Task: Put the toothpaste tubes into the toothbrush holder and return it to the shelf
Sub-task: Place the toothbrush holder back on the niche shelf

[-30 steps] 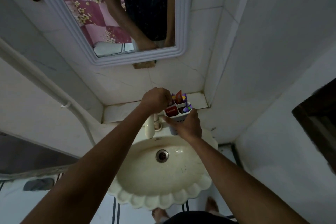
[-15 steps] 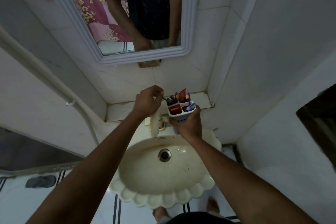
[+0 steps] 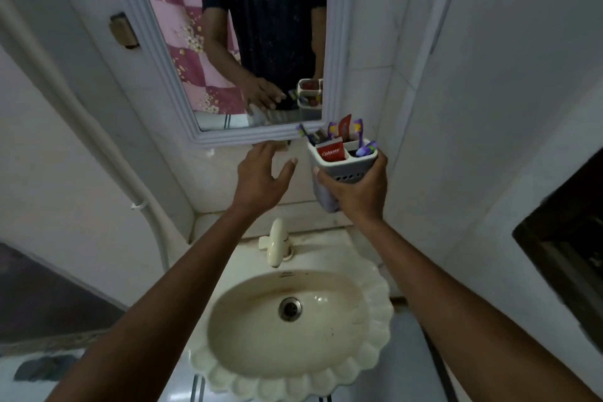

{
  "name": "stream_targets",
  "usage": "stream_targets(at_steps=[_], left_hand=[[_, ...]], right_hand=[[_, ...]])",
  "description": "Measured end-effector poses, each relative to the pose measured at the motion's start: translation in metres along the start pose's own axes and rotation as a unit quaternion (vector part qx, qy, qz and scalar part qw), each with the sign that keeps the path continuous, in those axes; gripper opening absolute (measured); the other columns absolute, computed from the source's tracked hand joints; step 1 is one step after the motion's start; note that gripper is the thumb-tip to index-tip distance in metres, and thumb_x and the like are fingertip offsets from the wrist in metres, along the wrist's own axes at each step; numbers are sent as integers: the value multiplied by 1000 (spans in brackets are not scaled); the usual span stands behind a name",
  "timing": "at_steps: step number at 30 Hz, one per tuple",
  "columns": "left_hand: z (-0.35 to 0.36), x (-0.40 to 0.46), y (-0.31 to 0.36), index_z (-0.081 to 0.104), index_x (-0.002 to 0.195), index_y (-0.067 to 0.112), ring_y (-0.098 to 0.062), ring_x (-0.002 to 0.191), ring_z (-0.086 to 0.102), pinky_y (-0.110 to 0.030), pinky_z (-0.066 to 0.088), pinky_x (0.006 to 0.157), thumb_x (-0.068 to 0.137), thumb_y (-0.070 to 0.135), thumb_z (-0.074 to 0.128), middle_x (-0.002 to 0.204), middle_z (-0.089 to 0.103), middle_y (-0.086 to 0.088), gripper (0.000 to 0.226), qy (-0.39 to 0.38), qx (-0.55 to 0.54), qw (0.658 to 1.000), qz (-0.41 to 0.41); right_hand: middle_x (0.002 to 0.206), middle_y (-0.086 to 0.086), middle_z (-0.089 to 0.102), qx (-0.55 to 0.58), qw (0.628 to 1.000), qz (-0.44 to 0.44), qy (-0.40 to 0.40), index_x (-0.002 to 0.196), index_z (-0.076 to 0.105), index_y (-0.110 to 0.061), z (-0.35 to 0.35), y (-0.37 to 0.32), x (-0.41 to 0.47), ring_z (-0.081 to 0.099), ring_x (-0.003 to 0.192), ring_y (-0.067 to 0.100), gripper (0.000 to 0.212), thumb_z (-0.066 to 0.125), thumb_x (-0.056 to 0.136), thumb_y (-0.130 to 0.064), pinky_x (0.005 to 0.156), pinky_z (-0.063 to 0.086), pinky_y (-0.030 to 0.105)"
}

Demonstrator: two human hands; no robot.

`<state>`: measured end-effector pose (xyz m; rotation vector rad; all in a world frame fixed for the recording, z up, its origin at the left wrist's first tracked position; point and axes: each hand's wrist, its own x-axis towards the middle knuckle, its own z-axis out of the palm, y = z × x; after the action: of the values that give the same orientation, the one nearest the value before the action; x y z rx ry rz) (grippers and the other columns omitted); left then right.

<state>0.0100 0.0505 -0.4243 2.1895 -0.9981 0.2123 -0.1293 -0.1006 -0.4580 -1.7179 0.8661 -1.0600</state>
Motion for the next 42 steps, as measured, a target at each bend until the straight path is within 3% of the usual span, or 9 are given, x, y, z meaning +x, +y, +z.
stream_targets(at_steps=[6, 9, 11, 13, 20, 29, 36, 40, 42], left_hand=[[-66, 45, 62, 63, 145, 17, -16, 129, 62, -25, 42, 103, 105, 49, 64, 143, 66, -2, 51, 85, -8, 993, 86], [-108, 70, 97, 63, 144, 17, -16, 129, 62, -34, 51, 106, 105, 49, 63, 142, 66, -1, 51, 138, -11, 981, 138], [-136, 88, 120, 65, 141, 15, -17, 131, 61, -48, 53, 109, 104, 48, 64, 142, 67, -1, 49, 176, -8, 968, 177], [-164, 104, 144, 67, 138, 17, -17, 134, 61, -51, 52, 109, 104, 49, 63, 143, 67, 2, 48, 205, 1, 958, 202], [-245, 145, 217, 61, 146, 23, -20, 136, 59, -49, 44, 115, 106, 53, 58, 149, 63, 2, 51, 279, 41, 924, 259], [-326, 204, 293, 62, 146, 22, -25, 136, 62, -52, 47, 114, 106, 53, 58, 146, 66, 0, 51, 374, 54, 880, 288], [-329, 267, 294, 58, 151, 25, -27, 143, 58, -52, 42, 120, 106, 61, 49, 152, 63, -1, 59, 355, 103, 896, 247], [-315, 289, 279, 50, 158, 33, -20, 160, 39, -55, 14, 135, 106, 71, 37, 166, 50, 6, 66, 290, 101, 931, 199], [-306, 295, 268, 46, 161, 35, -19, 165, 28, -51, 2, 137, 106, 73, 29, 171, 44, 6, 70, 286, 148, 928, 190]], right_hand=[[141, 9, 66, 37, 992, -108, 48, 151, 51, -8, -39, -96, 44, 68, 127, 26, 117, 109, 59, -52, 100, 65, 44], [139, 9, 66, 62, 983, -157, 71, 146, 51, -10, -61, -153, 62, 68, 127, 30, 119, 101, 54, -67, 100, 65, 51], [136, 6, 67, 82, 976, -183, 89, 140, 52, -14, -76, -194, 72, 69, 124, 29, 116, 95, 51, -75, 97, 66, 50], [133, 4, 67, 100, 967, -211, 104, 136, 52, -17, -92, -234, 83, 70, 122, 27, 113, 95, 51, -78, 94, 67, 46], [130, 0, 67, 132, 942, -277, 135, 129, 49, -22, -142, -362, 112, 71, 118, 21, 110, 96, 50, -83, 93, 67, 40], [125, -7, 65, 147, 915, -334, 172, 128, 48, -24, -183, -498, 142, 69, 118, 18, 110, 91, 49, -87, 95, 65, 40], [126, -5, 64, 125, 912, -332, 209, 135, 51, -20, -169, -551, 178, 68, 118, 21, 112, 89, 55, -89, 90, 63, 39], [129, -1, 63, 94, 919, -316, 216, 137, 51, -16, -148, -546, 201, 64, 121, 23, 115, 87, 57, -91, 92, 61, 41], [132, 1, 64, 89, 918, -317, 220, 138, 51, -16, -140, -539, 211, 65, 123, 23, 115, 88, 59, -90, 91, 60, 39]])
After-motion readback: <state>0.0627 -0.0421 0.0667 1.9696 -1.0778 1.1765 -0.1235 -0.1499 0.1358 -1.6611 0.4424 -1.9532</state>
